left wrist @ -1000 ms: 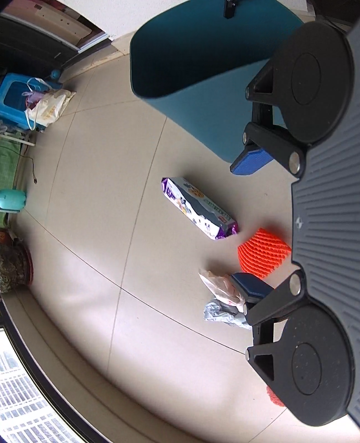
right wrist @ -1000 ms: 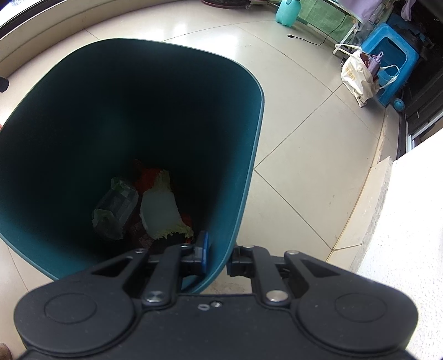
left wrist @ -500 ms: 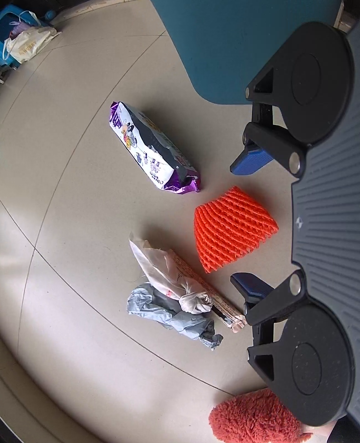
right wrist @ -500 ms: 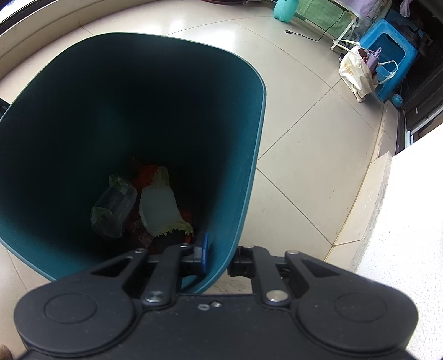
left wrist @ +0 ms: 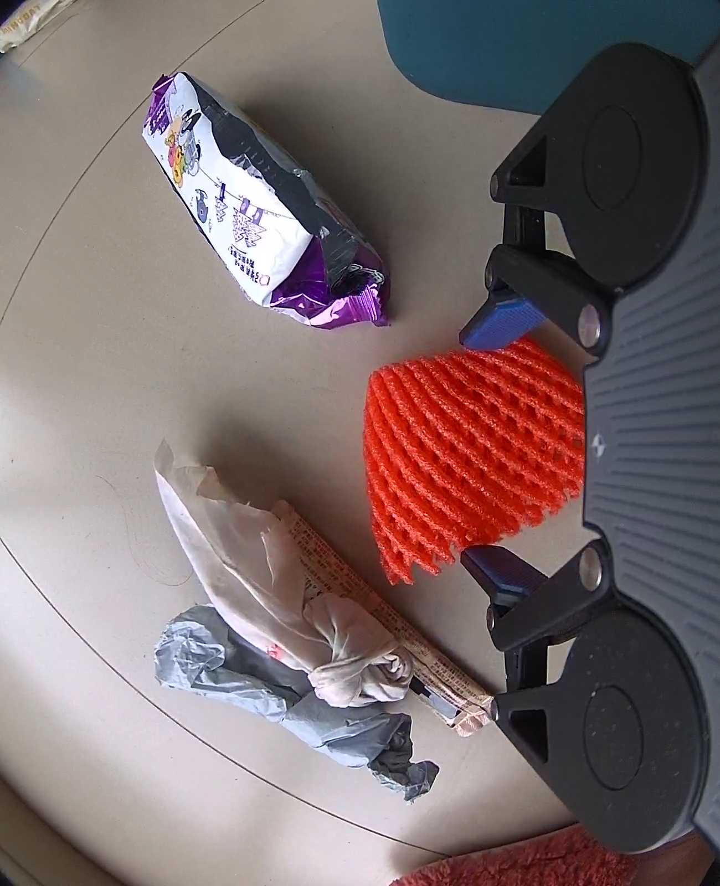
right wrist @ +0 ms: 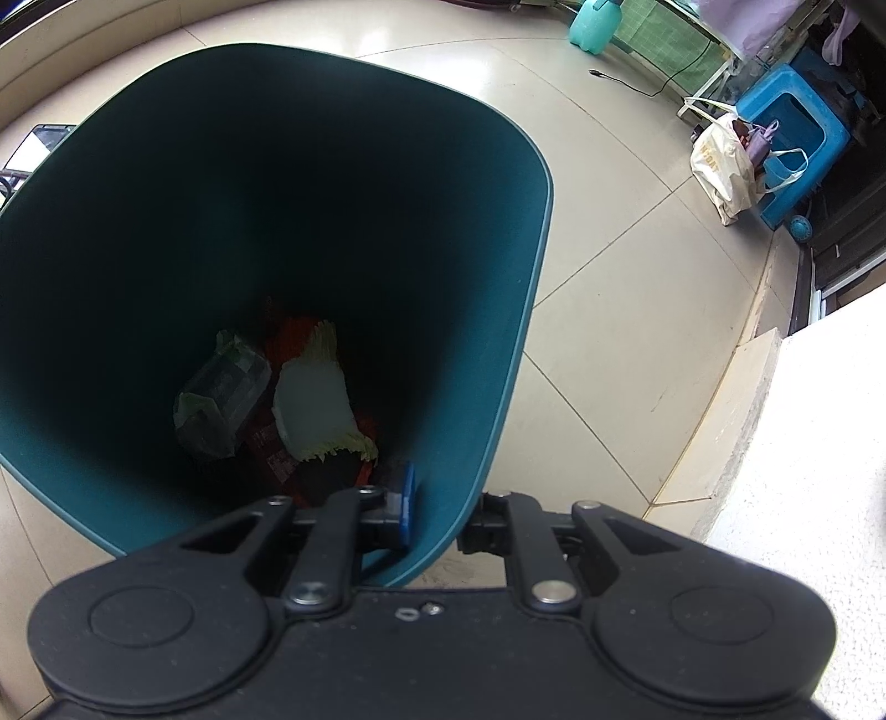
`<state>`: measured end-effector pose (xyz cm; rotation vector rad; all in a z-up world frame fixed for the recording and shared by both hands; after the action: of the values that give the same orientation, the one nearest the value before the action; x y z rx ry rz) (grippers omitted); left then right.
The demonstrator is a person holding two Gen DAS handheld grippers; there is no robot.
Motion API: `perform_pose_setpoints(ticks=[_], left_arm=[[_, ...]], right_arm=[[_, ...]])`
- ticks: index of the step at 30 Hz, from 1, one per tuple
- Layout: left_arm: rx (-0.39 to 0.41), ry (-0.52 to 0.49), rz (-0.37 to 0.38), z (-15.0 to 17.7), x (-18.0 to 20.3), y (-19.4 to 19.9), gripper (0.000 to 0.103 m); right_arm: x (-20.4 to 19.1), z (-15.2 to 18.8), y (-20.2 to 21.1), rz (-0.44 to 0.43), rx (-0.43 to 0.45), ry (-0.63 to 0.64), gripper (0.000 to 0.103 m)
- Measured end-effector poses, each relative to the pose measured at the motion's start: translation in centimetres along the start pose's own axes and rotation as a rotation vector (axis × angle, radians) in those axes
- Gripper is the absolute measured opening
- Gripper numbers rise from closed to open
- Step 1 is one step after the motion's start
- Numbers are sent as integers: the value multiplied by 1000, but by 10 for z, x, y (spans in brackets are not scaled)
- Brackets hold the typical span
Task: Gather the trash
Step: 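Return the left tool to the pile and grasp the orange foam net, then carry the orange net with the left tool into the bin and open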
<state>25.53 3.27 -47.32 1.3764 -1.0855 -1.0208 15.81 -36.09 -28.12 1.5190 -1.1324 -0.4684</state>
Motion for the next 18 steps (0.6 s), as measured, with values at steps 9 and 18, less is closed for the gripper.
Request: perform_pose_setpoints(ticks=[9,18], left_arm=[[1,-39,1,10,1,-2,40],[26,-68,-29,16,-1,24,17]], right_arm=[[1,0,1,4,3,-7,13],[2,2,3,-6,20,-18,13]])
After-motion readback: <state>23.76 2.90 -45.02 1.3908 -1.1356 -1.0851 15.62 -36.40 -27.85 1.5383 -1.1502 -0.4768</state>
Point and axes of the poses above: each gripper's, at about its wrist camera, not at the fingertips, and y roughly against the way its jaws point, x to its right, z to its underside, the point moved 9 cm from there along -y, roughly the way its jaws point, and after that the axes turned 1 degree about -z, right-handed, at the moved point
